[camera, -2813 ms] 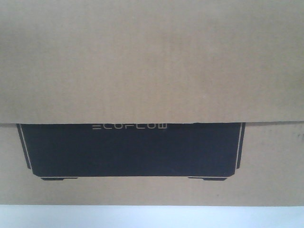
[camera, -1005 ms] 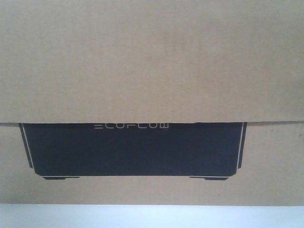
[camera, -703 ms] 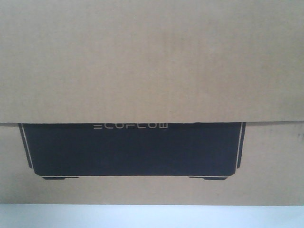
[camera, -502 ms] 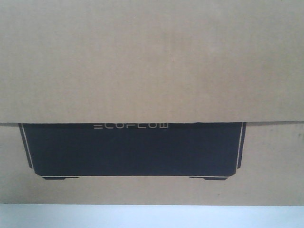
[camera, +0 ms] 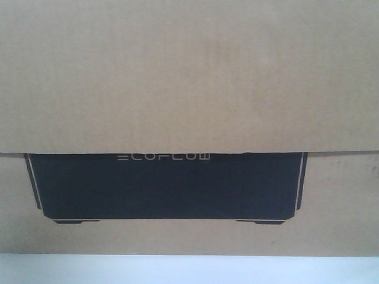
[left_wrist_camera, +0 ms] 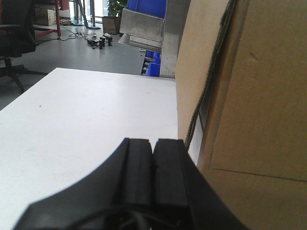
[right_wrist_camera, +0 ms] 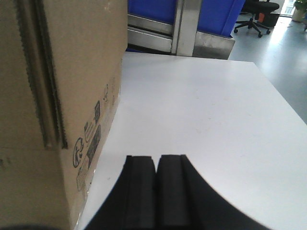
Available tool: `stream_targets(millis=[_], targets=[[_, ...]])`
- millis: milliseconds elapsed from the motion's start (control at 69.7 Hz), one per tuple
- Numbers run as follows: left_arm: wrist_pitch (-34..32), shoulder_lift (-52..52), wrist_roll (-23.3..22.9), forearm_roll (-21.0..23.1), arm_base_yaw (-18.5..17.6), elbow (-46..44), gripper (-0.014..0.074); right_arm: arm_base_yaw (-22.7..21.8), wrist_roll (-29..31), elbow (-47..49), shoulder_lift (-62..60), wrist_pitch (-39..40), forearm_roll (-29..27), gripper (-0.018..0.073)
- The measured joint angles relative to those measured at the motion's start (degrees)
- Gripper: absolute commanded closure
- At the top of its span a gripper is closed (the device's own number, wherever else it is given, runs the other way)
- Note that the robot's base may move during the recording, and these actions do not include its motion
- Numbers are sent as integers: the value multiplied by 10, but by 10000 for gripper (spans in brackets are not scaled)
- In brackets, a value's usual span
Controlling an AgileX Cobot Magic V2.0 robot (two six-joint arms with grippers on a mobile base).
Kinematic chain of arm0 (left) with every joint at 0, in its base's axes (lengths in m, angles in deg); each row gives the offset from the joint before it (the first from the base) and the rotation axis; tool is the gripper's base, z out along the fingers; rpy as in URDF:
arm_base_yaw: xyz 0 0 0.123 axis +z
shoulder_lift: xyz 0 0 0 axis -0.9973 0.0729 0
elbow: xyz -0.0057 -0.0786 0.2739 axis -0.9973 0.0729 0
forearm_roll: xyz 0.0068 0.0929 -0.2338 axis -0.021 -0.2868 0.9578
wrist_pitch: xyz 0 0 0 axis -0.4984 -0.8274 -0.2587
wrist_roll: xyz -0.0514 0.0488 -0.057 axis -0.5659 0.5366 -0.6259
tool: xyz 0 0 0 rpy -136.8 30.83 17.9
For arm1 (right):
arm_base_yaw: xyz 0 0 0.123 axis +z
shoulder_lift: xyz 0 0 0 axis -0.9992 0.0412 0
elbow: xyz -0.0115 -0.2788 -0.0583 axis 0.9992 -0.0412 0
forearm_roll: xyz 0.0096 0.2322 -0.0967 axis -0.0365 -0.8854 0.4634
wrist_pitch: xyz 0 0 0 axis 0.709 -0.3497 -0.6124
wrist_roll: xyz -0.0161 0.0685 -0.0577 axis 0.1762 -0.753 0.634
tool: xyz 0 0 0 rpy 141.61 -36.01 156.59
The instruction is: Grab box from left shelf to table start
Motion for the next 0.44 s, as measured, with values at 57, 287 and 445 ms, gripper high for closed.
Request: stream_targets(millis=[57,287,445], targets=[[0,0,0,0,0,0,696,0,0,0,0,0,0,506],[0,0,0,0,0,0,695,0,0,0,0,0,0,506],[0,0,0,0,0,0,695,0,-1,0,0,0,0,506]])
